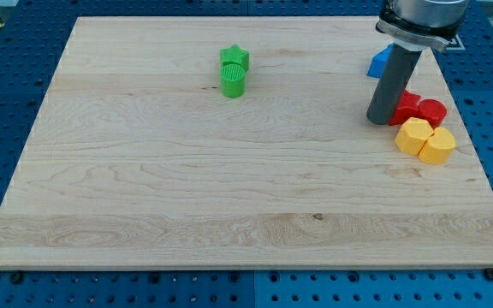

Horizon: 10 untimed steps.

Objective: Push the red star into the hexagon

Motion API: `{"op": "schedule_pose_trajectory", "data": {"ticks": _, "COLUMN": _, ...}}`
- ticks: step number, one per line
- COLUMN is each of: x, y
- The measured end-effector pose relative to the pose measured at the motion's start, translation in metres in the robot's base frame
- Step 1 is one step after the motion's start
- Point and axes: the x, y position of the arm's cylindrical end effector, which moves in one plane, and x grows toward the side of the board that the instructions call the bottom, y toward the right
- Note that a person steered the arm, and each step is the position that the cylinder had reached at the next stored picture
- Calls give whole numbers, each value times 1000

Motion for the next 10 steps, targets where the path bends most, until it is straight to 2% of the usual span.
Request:
{"op": "schedule_pose_trajectory", "data": {"ticks": 1, "x": -12, "y": -18}}
{"op": "schedule_pose_trajectory", "data": {"ticks": 3, "x": -57, "y": -9}}
{"op": "schedule_pose_trajectory", "data": {"ticks": 6, "x": -53, "y": 42}}
{"op": "schedule_pose_trajectory", "data": {"ticks": 8, "x": -29, "y": 42}}
{"op": "schedule_pose_trajectory", "data": {"ticks": 10, "x": -23, "y": -1}}
